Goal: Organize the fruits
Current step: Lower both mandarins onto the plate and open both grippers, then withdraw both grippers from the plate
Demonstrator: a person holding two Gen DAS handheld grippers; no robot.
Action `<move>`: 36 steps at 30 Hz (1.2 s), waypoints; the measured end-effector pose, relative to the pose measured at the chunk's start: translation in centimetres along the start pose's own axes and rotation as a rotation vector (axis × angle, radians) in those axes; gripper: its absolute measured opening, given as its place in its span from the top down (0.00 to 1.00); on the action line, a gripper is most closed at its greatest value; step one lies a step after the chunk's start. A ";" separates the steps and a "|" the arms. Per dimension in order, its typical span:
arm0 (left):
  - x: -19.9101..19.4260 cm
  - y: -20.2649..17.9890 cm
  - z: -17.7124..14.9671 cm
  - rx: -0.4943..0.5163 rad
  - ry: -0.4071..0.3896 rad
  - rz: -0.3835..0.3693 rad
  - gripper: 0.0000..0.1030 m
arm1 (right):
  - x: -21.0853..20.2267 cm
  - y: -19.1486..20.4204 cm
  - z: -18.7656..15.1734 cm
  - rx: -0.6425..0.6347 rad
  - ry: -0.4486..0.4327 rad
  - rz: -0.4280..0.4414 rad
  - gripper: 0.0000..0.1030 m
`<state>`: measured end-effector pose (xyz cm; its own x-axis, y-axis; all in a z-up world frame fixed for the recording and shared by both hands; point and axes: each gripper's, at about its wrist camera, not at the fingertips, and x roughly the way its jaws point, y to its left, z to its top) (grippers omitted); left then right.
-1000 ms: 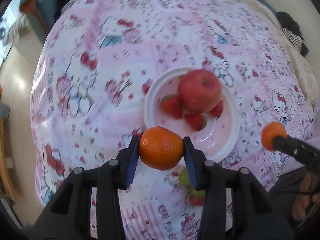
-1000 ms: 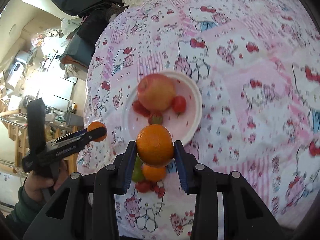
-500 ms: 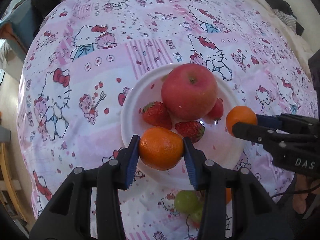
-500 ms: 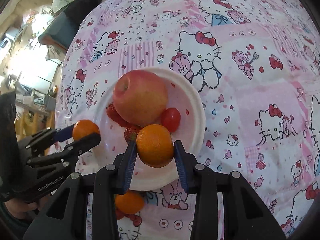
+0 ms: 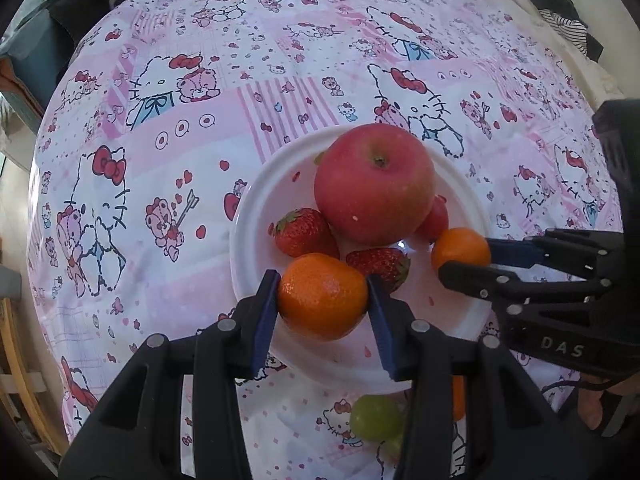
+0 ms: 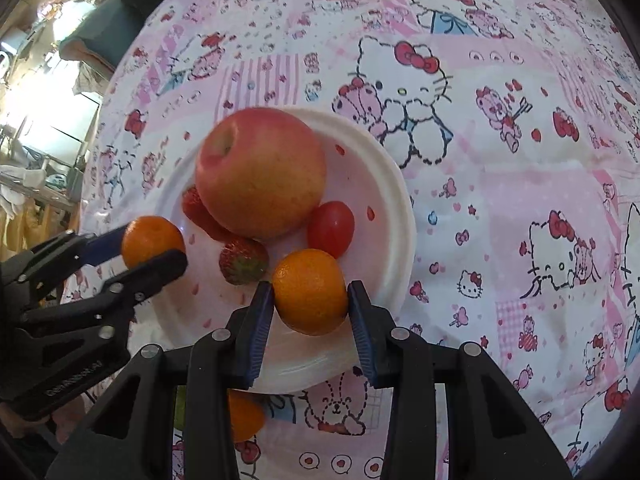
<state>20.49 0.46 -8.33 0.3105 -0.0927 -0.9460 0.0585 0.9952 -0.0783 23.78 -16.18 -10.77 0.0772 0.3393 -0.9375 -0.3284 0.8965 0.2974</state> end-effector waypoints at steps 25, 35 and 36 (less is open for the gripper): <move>-7.4 1.6 -1.4 -0.064 -0.250 0.077 0.26 | -6.3 0.0 -0.7 0.043 -0.181 0.120 0.31; -11.9 2.2 -4.1 -0.100 -0.354 0.104 0.26 | -15.0 2.3 -4.7 -0.015 -0.406 0.158 0.15; -12.3 2.2 -4.5 -0.106 -0.365 0.100 0.26 | -15.5 2.6 -5.4 -0.020 -0.417 0.155 0.14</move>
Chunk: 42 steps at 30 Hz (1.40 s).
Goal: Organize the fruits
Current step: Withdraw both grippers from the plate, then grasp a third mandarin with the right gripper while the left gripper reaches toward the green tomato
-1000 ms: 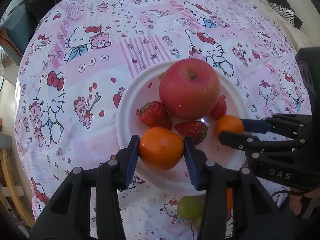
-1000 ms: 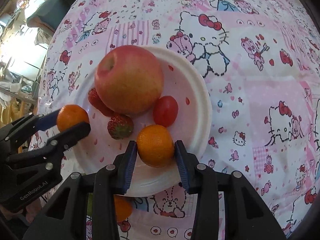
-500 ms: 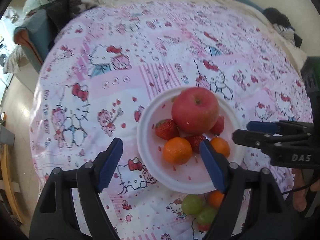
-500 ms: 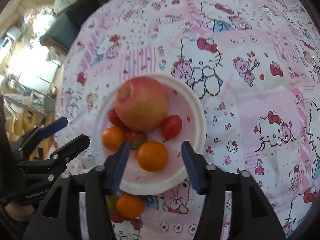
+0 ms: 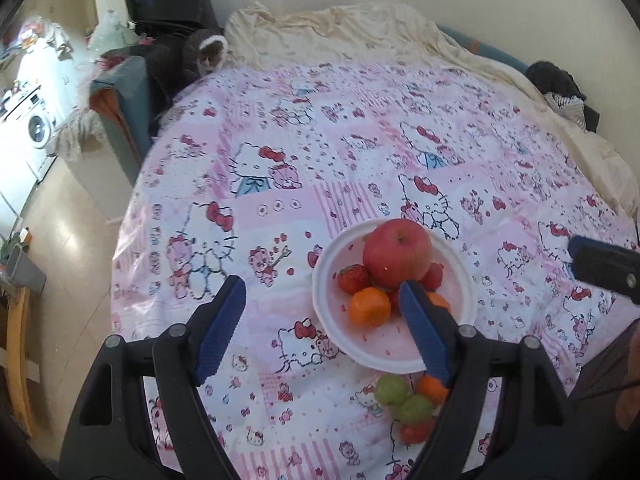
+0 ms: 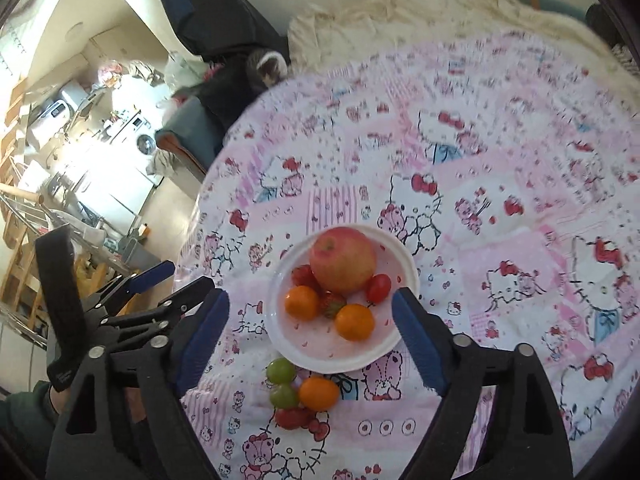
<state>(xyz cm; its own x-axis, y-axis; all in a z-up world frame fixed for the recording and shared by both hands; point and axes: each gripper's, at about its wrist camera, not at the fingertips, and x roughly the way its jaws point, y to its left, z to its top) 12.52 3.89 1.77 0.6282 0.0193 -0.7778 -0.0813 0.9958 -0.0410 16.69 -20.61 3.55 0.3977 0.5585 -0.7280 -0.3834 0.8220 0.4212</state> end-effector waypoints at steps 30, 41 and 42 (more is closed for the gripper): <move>-0.9 3.4 -6.1 -0.247 0.138 -0.056 0.09 | 11.7 -6.2 -10.5 0.603 0.424 0.128 0.42; -0.4 2.8 -6.0 -0.224 0.157 -0.061 0.09 | 13.0 -5.6 -10.3 0.546 0.448 0.082 0.57; -0.4 2.8 -6.1 -0.220 0.161 -0.061 0.09 | 12.9 -5.6 -10.2 0.543 0.449 0.076 0.57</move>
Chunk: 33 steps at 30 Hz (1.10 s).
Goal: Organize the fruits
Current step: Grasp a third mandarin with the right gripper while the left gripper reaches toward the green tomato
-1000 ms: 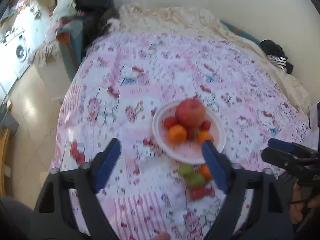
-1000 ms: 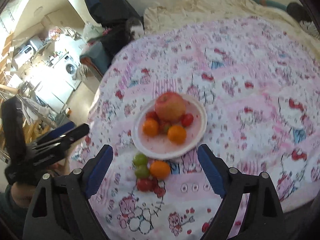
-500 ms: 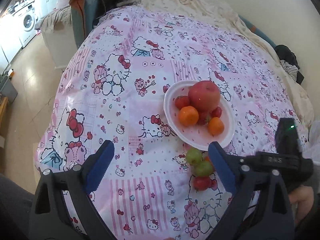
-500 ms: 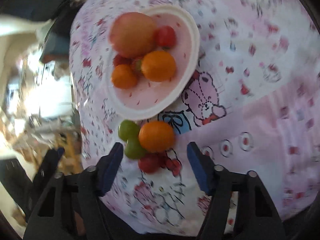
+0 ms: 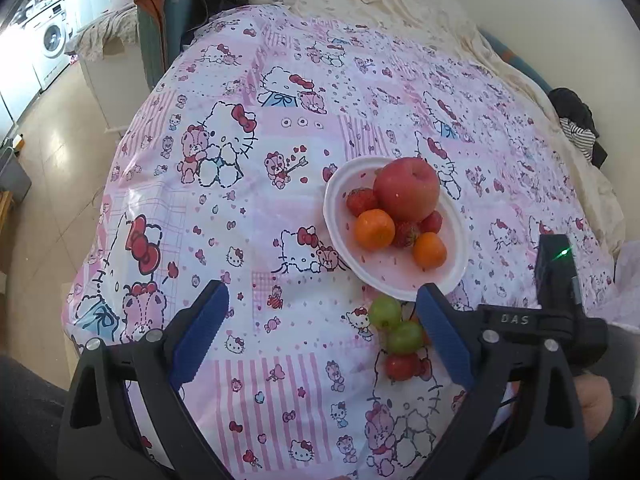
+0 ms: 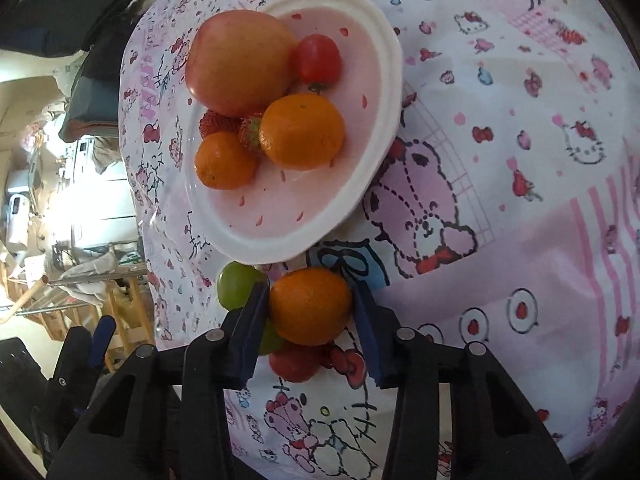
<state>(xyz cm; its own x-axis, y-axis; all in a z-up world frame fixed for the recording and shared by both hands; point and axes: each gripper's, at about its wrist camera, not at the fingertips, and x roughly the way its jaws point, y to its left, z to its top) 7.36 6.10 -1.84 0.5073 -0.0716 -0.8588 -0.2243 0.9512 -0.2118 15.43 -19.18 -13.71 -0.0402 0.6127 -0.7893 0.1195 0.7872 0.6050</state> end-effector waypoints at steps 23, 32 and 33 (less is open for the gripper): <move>10.9 -4.3 0.8 -0.084 0.411 -0.005 0.44 | -9.4 1.1 0.8 -0.232 -0.157 0.000 0.57; 13.0 -6.3 -0.1 -0.096 0.459 0.017 0.50 | -9.9 1.1 0.8 -0.212 -0.160 0.050 0.57; 12.9 -6.4 -0.1 -0.108 0.465 0.013 0.54 | -9.9 1.2 0.7 -0.213 -0.158 0.055 0.57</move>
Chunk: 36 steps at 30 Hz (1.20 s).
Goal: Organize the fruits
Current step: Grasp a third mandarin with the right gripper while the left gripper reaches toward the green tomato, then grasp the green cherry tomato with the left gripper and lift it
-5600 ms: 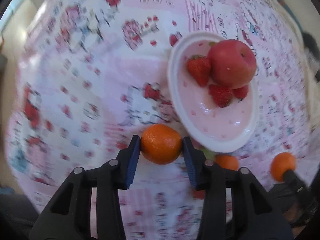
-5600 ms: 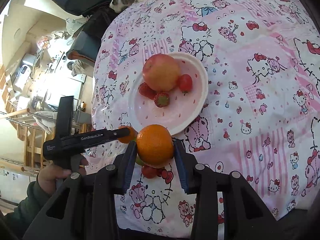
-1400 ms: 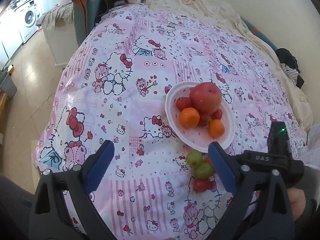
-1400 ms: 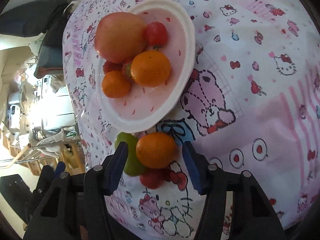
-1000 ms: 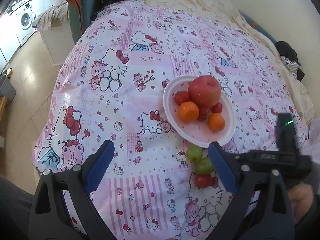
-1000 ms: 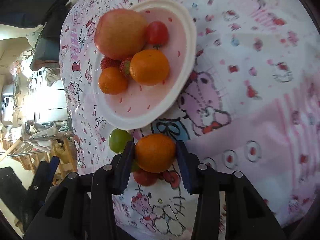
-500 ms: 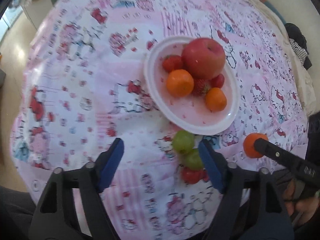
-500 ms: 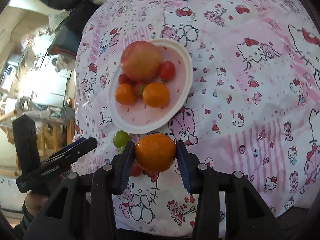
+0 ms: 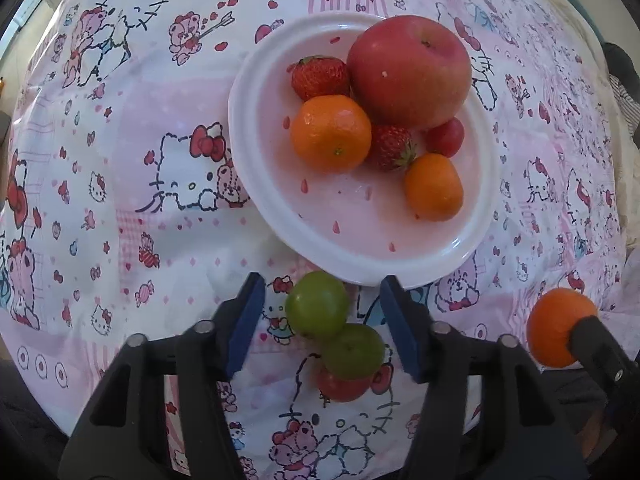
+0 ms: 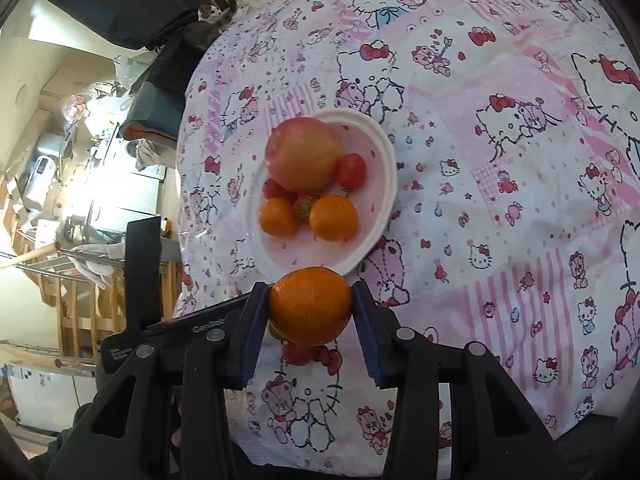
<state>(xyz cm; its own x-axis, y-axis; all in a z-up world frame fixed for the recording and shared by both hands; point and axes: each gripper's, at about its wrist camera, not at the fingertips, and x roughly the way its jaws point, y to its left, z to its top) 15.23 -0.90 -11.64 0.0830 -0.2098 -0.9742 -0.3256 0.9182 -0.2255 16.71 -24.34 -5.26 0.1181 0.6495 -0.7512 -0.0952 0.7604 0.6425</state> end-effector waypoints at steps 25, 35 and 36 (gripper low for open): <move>-3.2 3.0 -0.8 0.001 -0.009 -0.099 0.75 | -0.4 -0.2 -0.2 0.012 -0.004 0.006 0.57; -8.1 0.0 1.6 0.249 -0.290 0.018 0.75 | -0.5 0.7 3.2 0.011 -0.004 -0.006 0.57; -7.7 -0.3 2.0 0.267 -0.294 0.019 0.75 | -0.3 0.8 3.9 0.006 -0.006 -0.020 0.57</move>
<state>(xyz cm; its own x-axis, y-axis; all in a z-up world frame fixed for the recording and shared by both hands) 16.60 1.10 -4.01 0.3577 -0.1224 -0.9258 -0.0763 0.9842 -0.1597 20.42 -23.93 -3.91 0.1255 0.6339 -0.7632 -0.0870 0.7733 0.6280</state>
